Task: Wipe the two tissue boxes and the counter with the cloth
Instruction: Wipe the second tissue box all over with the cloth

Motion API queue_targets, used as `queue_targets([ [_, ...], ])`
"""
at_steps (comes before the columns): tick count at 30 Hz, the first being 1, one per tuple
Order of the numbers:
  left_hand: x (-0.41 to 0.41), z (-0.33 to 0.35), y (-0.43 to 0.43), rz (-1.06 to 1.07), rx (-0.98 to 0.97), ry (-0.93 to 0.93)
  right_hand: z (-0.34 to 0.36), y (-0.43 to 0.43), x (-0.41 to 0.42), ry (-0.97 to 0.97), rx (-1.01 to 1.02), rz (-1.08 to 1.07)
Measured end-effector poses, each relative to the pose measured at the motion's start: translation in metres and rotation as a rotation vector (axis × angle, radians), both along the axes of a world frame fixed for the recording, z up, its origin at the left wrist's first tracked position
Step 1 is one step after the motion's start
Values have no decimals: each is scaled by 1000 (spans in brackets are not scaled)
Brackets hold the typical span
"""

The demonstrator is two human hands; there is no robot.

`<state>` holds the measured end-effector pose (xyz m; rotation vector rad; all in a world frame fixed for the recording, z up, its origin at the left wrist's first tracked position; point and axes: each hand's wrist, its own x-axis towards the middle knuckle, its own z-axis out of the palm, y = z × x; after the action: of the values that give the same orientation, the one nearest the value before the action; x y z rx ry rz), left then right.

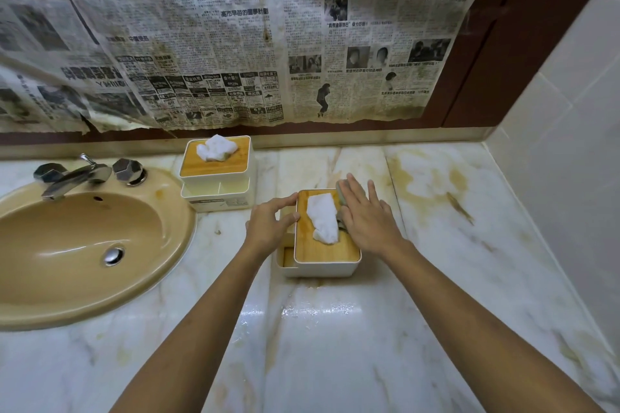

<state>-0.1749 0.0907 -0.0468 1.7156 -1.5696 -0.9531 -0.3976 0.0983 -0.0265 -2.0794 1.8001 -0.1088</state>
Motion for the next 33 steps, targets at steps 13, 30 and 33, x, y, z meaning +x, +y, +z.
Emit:
queue_targets([
  [13, 0, -1, -3, -11, 9, -9, 1, 14, -2, 30, -20, 72],
  [30, -4, 6, 4, 10, 6, -28, 6, 77, -9, -506, -110, -64],
  [33, -6, 10, 6, 15, -14, -89, 12, 66, -20, -662, -160, -236],
])
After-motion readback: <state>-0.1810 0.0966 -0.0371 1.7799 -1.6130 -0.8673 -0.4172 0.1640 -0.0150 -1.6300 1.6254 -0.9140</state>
